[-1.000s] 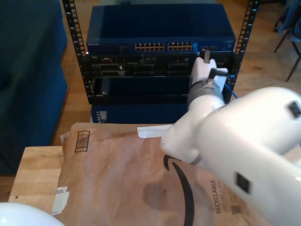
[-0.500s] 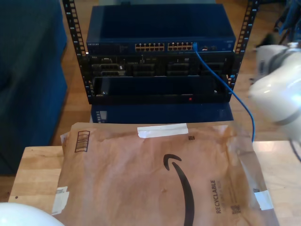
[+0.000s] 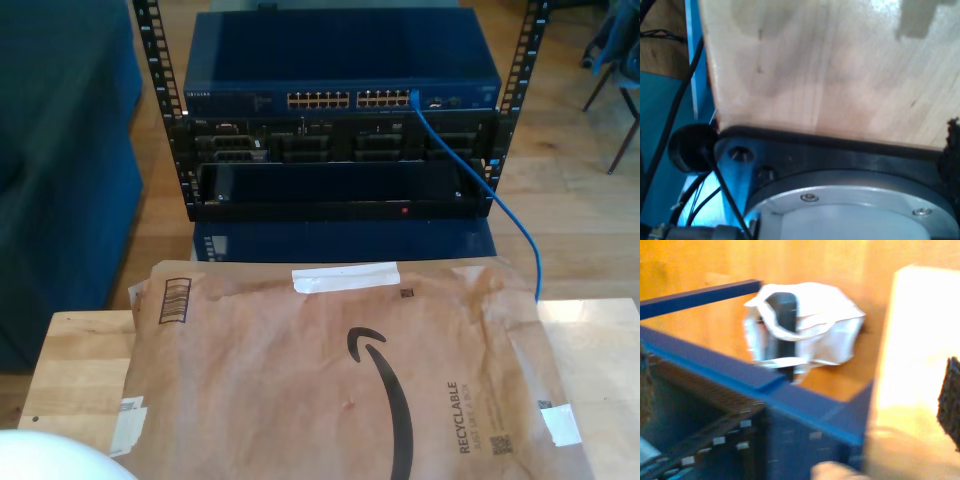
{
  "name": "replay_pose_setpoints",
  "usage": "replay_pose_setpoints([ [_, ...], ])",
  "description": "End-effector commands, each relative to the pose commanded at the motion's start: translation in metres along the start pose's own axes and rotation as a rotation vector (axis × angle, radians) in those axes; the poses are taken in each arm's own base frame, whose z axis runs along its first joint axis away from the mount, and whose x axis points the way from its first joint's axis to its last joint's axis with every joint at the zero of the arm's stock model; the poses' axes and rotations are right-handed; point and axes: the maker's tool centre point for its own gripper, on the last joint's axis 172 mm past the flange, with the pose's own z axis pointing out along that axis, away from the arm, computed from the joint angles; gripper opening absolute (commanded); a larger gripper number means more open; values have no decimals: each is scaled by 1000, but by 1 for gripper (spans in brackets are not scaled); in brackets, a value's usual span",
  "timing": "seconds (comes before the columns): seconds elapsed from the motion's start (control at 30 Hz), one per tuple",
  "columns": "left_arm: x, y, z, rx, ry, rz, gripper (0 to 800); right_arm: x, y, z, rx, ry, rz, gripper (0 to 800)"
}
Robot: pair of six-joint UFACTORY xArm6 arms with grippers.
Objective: Grab the cable and plug it in
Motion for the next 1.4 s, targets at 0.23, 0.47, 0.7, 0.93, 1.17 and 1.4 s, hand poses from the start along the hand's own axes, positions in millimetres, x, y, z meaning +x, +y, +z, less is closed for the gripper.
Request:
replay_pose_setpoints([
  [0.23,1,0,-1,0,2,0,800,-14,151,-44,-292,-118,-67,792],
  [0.47,0,0,0,0,0,0,800,-28,271,-70,-334,-165,-88,792],
  [0.7,1,0,-1,0,2,0,800,-74,343,-33,-368,-256,-38,792],
  [0.93,1,0,-1,0,2,0,800,-72,371,5,-380,-132,-46,792],
  [1.17,1,0,-1,0,2,0,800,-68,395,33,-383,-49,-15,793],
  [1.4,0,0,0,0,0,0,800,-70,401,41,-388,-44,-9,794],
])
